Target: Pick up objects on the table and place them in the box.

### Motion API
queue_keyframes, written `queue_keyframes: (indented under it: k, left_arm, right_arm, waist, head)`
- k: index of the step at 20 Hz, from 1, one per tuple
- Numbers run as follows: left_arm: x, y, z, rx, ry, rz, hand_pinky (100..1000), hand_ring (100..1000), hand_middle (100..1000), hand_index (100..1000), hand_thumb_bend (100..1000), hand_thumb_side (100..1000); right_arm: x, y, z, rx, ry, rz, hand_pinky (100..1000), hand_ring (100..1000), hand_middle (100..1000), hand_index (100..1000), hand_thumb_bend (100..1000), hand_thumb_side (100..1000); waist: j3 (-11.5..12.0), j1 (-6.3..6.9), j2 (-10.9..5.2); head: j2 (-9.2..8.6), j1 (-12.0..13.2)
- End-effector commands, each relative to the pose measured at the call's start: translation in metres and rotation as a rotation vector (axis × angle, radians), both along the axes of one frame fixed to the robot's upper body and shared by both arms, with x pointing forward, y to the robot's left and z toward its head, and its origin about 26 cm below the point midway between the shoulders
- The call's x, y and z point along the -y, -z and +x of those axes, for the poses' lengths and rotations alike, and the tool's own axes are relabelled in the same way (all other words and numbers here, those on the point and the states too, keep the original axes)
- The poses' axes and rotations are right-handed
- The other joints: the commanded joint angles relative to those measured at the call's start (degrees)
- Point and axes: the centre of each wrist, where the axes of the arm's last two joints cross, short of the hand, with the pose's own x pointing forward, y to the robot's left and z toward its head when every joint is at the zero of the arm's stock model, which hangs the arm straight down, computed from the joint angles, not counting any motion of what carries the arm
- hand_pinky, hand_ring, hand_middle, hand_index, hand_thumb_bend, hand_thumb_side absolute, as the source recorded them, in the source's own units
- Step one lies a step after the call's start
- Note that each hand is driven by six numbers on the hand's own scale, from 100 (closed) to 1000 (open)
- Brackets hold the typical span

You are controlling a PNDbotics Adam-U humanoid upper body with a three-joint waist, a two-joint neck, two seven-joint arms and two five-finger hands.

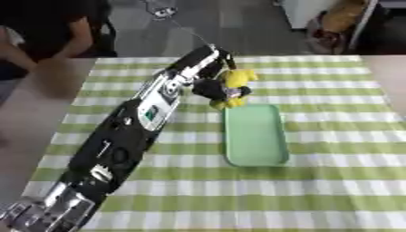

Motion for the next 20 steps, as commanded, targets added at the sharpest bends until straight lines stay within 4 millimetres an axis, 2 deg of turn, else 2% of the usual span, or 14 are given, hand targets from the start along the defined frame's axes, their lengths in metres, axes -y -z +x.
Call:
queue_keyframes:
  k: [1,7,8,16,17,18,19,20]
  left_arm:
    - [0.012,-0.011,0.003,0.041,0.029,0.014,100,100,181,298,495,407]
    - [0.023,-0.009,0.003,0.052,0.054,0.022,100,100,181,298,496,405]
    - [0.024,-0.01,0.003,0.054,0.057,0.025,100,100,181,298,521,416]
    - [0.03,-0.009,0.002,0.06,0.064,0.021,100,100,192,296,464,420]
    - [0.031,-0.008,0.002,0.062,0.065,0.023,100,177,339,442,575,504]
    - [0.032,-0.007,0.001,0.06,0.073,0.041,100,115,291,394,536,476]
    - [0.032,-0.006,0.001,0.059,0.078,0.055,367,429,496,565,727,598]
    - [0.032,-0.005,0.0,0.057,0.085,0.076,343,404,475,548,687,654]
  right_arm:
    - [-0.002,-0.011,0.0,0.038,-0.014,-0.001,693,764,779,869,209,829]
    - [-0.003,-0.011,0.0,0.04,-0.016,0.001,693,764,779,869,210,829]
    - [-0.003,-0.011,0.0,0.04,-0.016,0.001,693,764,779,869,210,829]
    - [-0.004,-0.012,0.0,0.042,-0.018,0.002,693,764,779,869,211,829]
    - [-0.004,-0.012,0.0,0.042,-0.018,0.002,693,764,779,869,211,829]
    - [-0.004,-0.012,0.0,0.042,-0.018,0.002,693,764,779,869,211,829]
    - [-0.003,-0.012,0.0,0.042,-0.018,0.002,693,764,779,869,211,829]
    - [-0.003,-0.012,0.0,0.042,-0.018,0.003,693,764,779,869,216,828]
  waist:
    - [-0.1,-0.26,-0.59]
    - [-0.3,-0.5,-0.56]
    - [-0.3,-0.52,-0.55]
    - [-0.3,-0.59,-0.62]
    - [-0.3,-0.61,-0.64]
    - [-0.3,-0.62,-0.65]
    - [-0.3,-0.63,-0.66]
    - [-0.3,-0.63,-0.68]
  head:
    - [-0.91,0.4]
    - [-1.02,0.5]
    - [-1.01,0.5]
    - [-0.99,0.5]
    - [-1.0,0.5]
    - [-0.99,0.5]
    - [-0.98,0.5]
    - [-0.99,0.5]
